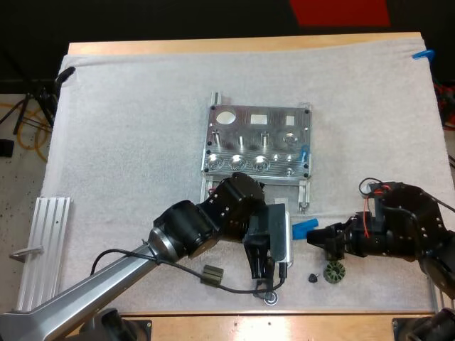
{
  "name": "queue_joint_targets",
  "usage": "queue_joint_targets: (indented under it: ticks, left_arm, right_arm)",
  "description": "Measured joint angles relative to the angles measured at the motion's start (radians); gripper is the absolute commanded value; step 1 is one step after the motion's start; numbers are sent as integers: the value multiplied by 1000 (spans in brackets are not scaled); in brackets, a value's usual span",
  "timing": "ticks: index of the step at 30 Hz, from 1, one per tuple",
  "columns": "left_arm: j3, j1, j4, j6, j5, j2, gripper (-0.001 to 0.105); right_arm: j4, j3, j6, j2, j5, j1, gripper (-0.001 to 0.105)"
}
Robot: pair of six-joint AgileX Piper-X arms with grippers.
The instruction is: Load cells from right to left
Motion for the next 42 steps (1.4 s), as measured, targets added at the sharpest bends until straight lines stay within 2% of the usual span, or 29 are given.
queue_joint_targets:
  ticks: [2, 11, 18, 27, 32, 39, 42]
  left_arm:
    - [0, 0, 0, 0, 27, 0, 0]
    - [0, 0, 0, 0, 31, 0, 0]
    - [0, 0, 0, 0, 31, 0, 0]
    - [0, 0, 0, 0, 31, 0, 0]
    - [0, 0, 2, 0, 31, 0, 0]
    - [0, 0, 3, 0, 31, 0, 1]
    - [0, 0, 7, 0, 31, -8, 9]
  right_arm:
    - [-8, 0, 11, 29, 1, 0, 55]
    - [-119, 0, 79, 114, -87, 0, 55]
    - [-119, 0, 96, 118, -158, 0, 55]
    - [-117, 0, 96, 118, -177, 0, 30]
    - [-117, 0, 96, 118, -183, 0, 1]
    - [-117, 0, 84, 118, -193, 0, 0]
    - [-117, 0, 62, 118, -199, 0, 0]
